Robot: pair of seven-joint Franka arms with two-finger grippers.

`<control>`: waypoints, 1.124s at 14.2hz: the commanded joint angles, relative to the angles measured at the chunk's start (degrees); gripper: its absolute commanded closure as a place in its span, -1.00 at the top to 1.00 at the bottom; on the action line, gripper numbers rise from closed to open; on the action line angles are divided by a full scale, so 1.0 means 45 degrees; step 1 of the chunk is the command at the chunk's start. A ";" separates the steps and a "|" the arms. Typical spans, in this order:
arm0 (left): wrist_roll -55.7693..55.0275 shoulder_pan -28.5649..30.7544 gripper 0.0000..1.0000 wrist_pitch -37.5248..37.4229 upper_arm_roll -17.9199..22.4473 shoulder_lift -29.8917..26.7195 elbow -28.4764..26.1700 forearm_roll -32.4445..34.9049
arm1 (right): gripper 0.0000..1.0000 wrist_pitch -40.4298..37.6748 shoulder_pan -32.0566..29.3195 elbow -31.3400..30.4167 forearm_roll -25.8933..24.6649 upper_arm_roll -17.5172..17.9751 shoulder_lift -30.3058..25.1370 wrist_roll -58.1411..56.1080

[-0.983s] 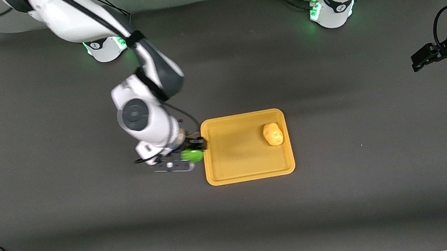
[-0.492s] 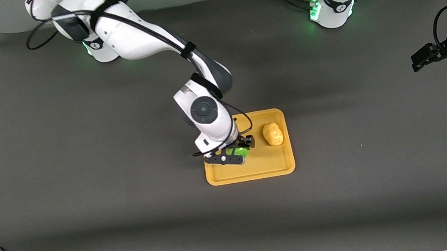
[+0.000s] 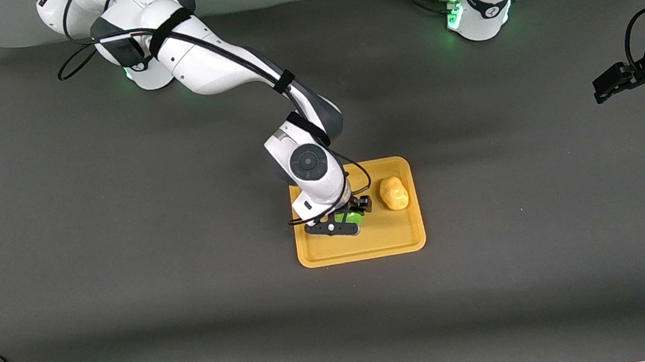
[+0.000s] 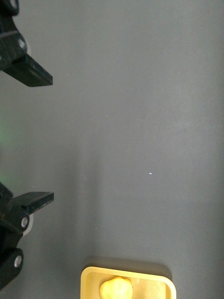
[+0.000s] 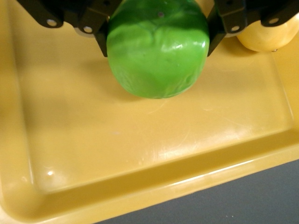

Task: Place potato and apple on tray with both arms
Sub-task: 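Lower the apple onto the tray beside the potato and open the right gripper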

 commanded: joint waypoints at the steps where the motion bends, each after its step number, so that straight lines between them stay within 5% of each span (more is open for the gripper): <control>1: 0.0204 -0.0116 1.00 -0.0054 0.0111 -0.0260 -0.0186 -0.0023 | -0.10 -0.0079 0.0223 0.0245 -0.0242 -0.0167 0.0153 0.0525; 16: 0.0204 -0.0116 1.00 -0.0073 0.0111 -0.0261 -0.0205 -0.0023 | -0.05 -0.1192 0.0184 -0.0107 -0.0711 -0.0206 -0.0101 0.0506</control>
